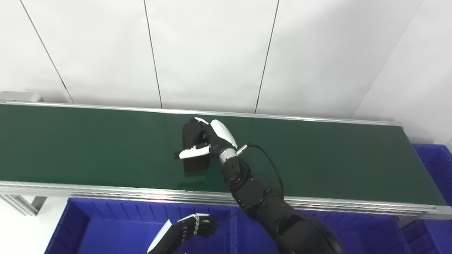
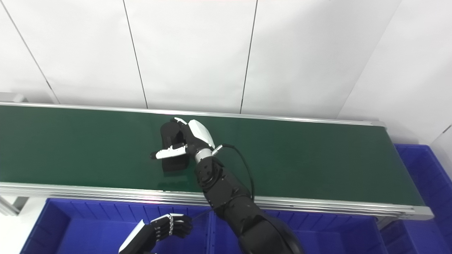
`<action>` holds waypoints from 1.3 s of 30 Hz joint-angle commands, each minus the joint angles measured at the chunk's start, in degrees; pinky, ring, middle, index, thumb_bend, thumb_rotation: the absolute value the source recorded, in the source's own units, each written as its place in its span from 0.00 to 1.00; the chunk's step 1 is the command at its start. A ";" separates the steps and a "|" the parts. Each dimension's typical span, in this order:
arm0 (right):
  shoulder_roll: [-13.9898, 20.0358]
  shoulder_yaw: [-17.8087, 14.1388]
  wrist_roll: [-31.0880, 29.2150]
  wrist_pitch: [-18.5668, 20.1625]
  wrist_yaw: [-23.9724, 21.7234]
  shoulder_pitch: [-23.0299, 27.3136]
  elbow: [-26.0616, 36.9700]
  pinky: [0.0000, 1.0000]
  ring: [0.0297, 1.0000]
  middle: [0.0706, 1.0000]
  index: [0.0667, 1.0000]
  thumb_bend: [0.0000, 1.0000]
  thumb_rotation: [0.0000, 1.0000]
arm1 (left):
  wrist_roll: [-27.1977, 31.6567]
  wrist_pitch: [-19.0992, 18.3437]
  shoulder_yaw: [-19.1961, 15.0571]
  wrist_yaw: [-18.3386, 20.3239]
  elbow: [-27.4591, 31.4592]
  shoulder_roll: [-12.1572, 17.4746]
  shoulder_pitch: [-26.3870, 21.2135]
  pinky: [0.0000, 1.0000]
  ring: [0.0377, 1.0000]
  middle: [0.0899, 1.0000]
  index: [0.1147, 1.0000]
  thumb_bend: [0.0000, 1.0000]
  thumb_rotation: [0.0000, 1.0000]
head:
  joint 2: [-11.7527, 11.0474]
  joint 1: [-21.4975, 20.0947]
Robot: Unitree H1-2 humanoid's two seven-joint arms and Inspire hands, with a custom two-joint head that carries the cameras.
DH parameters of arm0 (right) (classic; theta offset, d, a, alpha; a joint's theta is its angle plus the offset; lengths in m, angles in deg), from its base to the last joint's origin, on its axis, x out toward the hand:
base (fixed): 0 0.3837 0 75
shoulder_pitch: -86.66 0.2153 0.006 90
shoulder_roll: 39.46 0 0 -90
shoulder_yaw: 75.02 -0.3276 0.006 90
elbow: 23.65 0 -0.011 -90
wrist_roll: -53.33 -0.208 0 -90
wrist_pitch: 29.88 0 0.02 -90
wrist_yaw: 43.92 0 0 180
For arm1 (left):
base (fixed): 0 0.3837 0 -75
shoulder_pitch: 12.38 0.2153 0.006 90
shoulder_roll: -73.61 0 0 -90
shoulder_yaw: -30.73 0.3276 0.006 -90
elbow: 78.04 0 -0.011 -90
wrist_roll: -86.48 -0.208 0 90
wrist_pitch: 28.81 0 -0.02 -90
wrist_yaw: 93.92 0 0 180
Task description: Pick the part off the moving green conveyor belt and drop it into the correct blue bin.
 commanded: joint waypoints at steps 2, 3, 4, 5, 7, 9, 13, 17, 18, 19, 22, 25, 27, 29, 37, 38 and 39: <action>-1.96 -0.11 -0.08 -5.20 3.93 2.95 -1.10 0.68 0.77 0.80 0.83 0.89 0.29 | 0.21 2.06 0.34 -0.87 2.22 0.62 0.07 0.65 0.66 0.67 0.68 0.87 0.40 | 0.05 0.06; -2.15 -0.19 -0.12 -5.51 4.74 2.99 -1.59 0.67 0.75 0.78 0.81 0.84 0.26 | 0.26 2.05 0.43 -0.99 2.35 0.67 0.11 0.65 0.66 0.66 0.68 0.87 0.39 | 0.05 0.06; -2.43 -0.53 -0.40 -6.00 5.88 2.99 -2.02 0.67 0.74 0.77 0.80 0.82 0.24 | 0.08 2.05 0.54 -1.23 2.53 0.76 0.17 0.65 0.66 0.66 0.68 0.87 0.39 | 0.12 0.16; -2.61 -0.77 -0.62 -6.36 6.62 3.01 -2.35 0.61 0.69 0.74 0.76 0.73 0.15 | -0.05 2.05 0.63 -1.41 2.63 0.83 0.22 0.64 0.66 0.66 0.68 0.87 0.40 | 0.12 0.16; -3.23 -1.86 -1.46 -7.00 9.44 2.94 -2.93 0.39 0.47 0.56 0.69 0.61 0.05 | 0.68 2.05 0.53 -0.99 2.65 0.80 0.28 0.65 0.66 0.67 0.68 0.87 0.39 | 0.24 0.15; -3.59 -2.52 -1.81 -7.38 11.76 2.75 -3.04 0.24 0.29 0.46 0.60 0.56 0.01 | 0.58 2.04 0.63 -1.12 2.77 0.91 0.29 0.65 0.67 0.67 0.68 0.87 0.39 | 0.24 0.15; -3.89 -2.79 -1.51 -6.69 15.17 2.53 -3.19 0.18 0.24 0.44 0.49 0.54 0.00 | 0.30 2.05 0.81 -1.24 2.71 1.38 -0.11 0.65 0.67 0.67 0.68 0.86 0.40 | 0.25 0.13; -3.66 -2.99 -1.59 -8.04 17.84 1.70 -2.89 0.32 0.42 0.52 0.47 0.50 0.00 | 0.86 2.06 0.55 -1.01 2.00 1.33 -0.70 0.64 0.66 0.66 0.67 0.86 0.40 | 0.05 -0.10; -3.55 -2.99 -1.52 -9.00 18.79 1.41 -2.80 0.33 0.45 0.52 0.46 0.49 0.00 | 1.00 2.06 0.50 -0.79 1.73 1.42 -0.90 0.65 0.66 0.67 0.67 0.86 0.40 | -0.05 -0.16; -3.48 -2.99 -1.48 -9.70 19.48 1.24 -2.81 0.34 0.47 0.51 0.44 0.49 0.00 | 1.07 2.06 0.45 -0.65 1.52 1.50 -1.05 0.65 0.67 0.67 0.68 0.86 0.40 | -0.07 -0.17; -3.27 -3.28 -1.67 -11.72 21.48 0.68 -2.69 0.35 0.48 0.50 0.43 0.49 0.00 | 1.81 2.06 0.06 0.13 0.48 1.64 -1.64 0.66 0.67 0.67 0.68 0.86 0.40 | -0.29 -0.38; -2.71 -3.97 -2.08 -13.33 22.46 -0.76 -0.54 0.35 0.47 0.50 0.43 0.49 0.00 | 4.03 2.06 -1.16 2.00 -0.93 0.97 -2.09 0.65 0.67 0.67 0.67 0.87 0.37 | -0.50 -0.70; -2.30 -4.24 -2.08 -13.32 22.86 -1.86 1.58 0.35 0.47 0.49 0.44 0.49 0.00 | 4.67 2.06 -1.78 2.95 -1.61 0.69 -2.38 0.65 0.67 0.67 0.67 0.87 0.36 | -0.56 -0.74; -1.74 -4.33 -1.66 -13.14 23.68 -3.41 4.50 0.36 0.47 0.49 0.44 0.49 0.00 | 4.66 2.06 -2.31 3.51 -2.03 0.49 -2.60 0.64 0.66 0.67 0.67 0.88 0.36 | -0.58 -0.91; 0.94 -7.14 -2.40 -11.54 22.05 -14.23 24.90 0.36 0.46 0.49 0.44 0.49 0.00 | 4.50 2.06 -3.61 4.53 -2.11 0.15 -2.99 0.61 0.64 0.66 0.68 0.90 0.40 | 0.92 -1.58; 1.59 -7.55 -2.23 -10.42 21.30 -16.85 29.80 0.36 0.46 0.49 0.44 0.49 0.00 | 5.11 2.05 -3.91 5.08 -2.22 0.03 -3.03 0.61 0.65 0.66 0.68 0.90 0.40 | 1.23 -1.59; 1.97 -7.91 -2.03 -9.46 20.64 -18.63 33.20 0.34 0.45 0.50 0.44 0.49 0.00 | 5.52 2.05 -4.14 5.48 -2.27 -0.09 -3.05 0.61 0.65 0.66 0.68 0.90 0.39 | 1.31 -1.57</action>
